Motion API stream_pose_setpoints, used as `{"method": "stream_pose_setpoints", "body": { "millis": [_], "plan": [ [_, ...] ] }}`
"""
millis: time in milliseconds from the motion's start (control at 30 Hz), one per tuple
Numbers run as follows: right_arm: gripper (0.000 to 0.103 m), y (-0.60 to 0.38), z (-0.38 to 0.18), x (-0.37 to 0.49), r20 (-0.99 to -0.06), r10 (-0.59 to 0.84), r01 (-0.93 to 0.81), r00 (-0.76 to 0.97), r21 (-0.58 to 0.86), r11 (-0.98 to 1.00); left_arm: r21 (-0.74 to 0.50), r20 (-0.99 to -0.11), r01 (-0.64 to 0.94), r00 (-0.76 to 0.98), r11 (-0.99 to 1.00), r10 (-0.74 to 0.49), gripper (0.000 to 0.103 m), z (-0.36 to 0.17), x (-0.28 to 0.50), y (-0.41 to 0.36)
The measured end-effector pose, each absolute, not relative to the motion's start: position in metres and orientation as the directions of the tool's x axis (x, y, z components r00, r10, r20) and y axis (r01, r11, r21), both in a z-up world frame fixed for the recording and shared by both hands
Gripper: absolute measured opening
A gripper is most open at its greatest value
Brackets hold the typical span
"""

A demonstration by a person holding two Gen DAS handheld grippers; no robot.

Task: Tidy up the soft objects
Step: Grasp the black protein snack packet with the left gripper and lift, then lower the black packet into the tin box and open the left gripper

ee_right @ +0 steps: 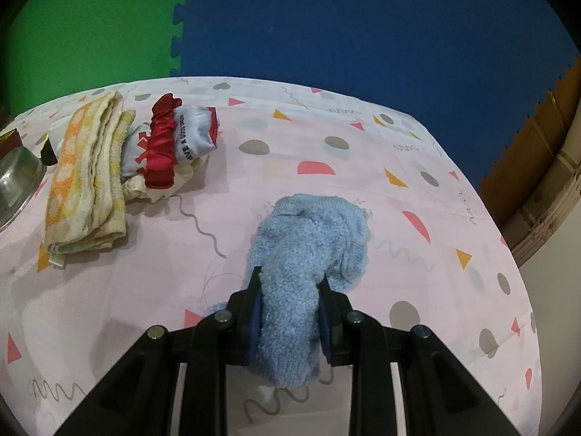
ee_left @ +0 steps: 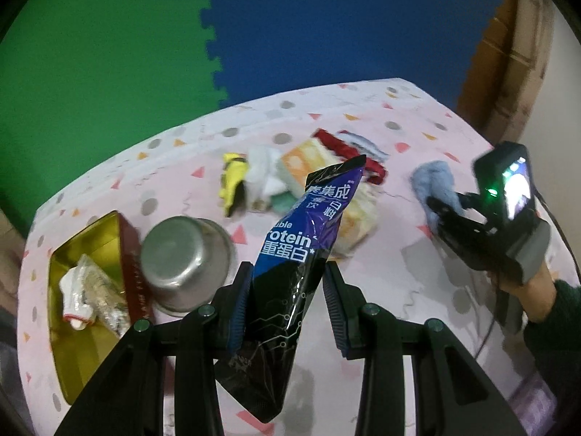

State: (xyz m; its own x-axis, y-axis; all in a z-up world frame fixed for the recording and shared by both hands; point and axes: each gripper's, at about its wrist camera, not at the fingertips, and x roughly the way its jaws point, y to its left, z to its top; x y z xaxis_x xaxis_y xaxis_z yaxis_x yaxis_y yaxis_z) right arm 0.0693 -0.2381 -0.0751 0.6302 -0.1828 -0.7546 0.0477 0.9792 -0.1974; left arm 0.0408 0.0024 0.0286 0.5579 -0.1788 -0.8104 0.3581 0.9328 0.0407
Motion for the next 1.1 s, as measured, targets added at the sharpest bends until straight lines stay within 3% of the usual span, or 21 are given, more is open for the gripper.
{"method": "stream_pose_setpoints", "body": {
  "millis": [800, 1100],
  "plan": [
    [0.027, -0.238, -0.075, 0.069, -0.752, -0.186, 0.049, 0.632, -0.201, 0.978, 0.042, -0.772, -0.112, 0.627, 0.993, 0.103, 0.035, 0.046, 0.075, 0.146],
    [0.027, -0.238, -0.075, 0.069, -0.751, -0.189, 0.049, 0.633, -0.205, 0.978, 0.05, -0.781, -0.294, 0.584, 0.954, 0.221, 0.035, 0.026, 0.073, 0.211]
  ]
}}
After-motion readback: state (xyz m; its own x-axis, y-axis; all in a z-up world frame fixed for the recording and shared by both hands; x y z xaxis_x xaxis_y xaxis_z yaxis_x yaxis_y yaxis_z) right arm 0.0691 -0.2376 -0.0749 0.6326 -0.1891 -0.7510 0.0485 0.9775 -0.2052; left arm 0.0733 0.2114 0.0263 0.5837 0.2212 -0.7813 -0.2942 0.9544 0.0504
